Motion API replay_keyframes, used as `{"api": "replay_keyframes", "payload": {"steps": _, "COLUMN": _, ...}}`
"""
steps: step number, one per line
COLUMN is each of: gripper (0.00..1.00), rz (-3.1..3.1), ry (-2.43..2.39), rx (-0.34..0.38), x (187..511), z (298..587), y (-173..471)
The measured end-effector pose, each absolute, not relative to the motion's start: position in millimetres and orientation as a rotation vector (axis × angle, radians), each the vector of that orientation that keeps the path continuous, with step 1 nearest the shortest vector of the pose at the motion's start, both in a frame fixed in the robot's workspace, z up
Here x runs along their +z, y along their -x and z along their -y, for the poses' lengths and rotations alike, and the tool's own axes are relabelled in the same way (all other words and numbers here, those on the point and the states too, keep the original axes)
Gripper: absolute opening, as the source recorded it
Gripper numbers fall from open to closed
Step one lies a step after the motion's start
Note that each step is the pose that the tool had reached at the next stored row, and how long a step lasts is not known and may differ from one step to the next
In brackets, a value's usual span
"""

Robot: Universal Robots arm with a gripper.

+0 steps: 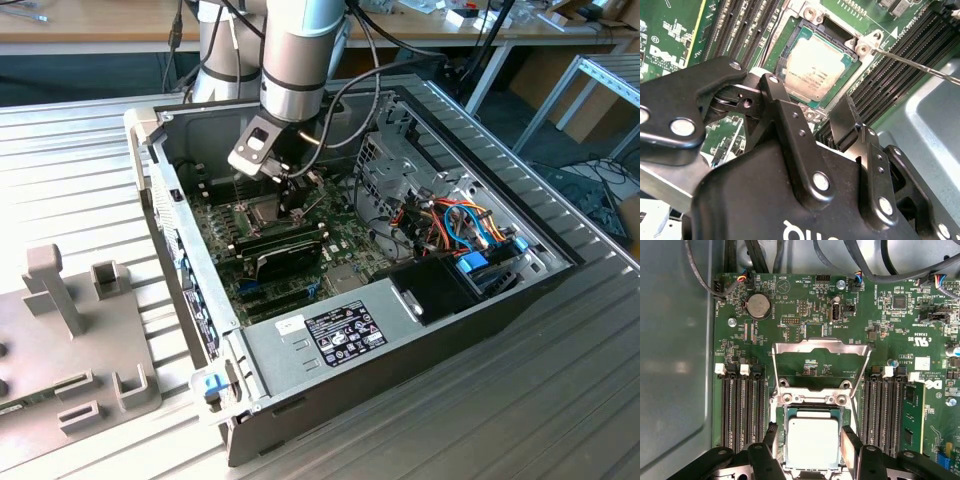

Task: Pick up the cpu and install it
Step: 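Place the cpu into insertion slot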

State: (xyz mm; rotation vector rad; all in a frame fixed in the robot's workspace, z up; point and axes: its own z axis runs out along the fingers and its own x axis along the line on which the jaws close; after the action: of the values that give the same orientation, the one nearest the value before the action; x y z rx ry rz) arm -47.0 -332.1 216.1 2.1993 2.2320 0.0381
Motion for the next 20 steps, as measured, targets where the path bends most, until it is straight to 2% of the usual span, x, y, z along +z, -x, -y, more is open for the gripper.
{"api": "replay_keyframes", "payload": {"steps": 7, "gripper": 0.6, "rz": -2.232, "ry": -2.199, "rx": 0.038, "x": 217.5, "z": 332.1, "y": 47.0}}
{"api": "replay_keyframes", "payload": {"steps": 11, "gripper": 0.35, "rz": -2.232, "ry": -2.199, "rx": 0.038, "x": 218.1, "z": 332.2, "y": 47.1}}
{"api": "replay_keyframes", "payload": {"steps": 12, "gripper": 0.23, "rz": -2.232, "ry": -2.199, "rx": 0.038, "x": 218.3, "z": 332.1, "y": 47.1}}
{"api": "replay_keyframes", "payload": {"steps": 13, "gripper": 0.16, "rz": -2.232, "ry": -2.199, "rx": 0.038, "x": 218.5, "z": 332.1, "y": 47.0}}
{"api": "replay_keyframes", "payload": {"steps": 20, "gripper": 0.16, "rz": -2.231, "ry": -2.201, "rx": 0.038, "x": 218.3, "z": 332.2, "y": 36.6}}
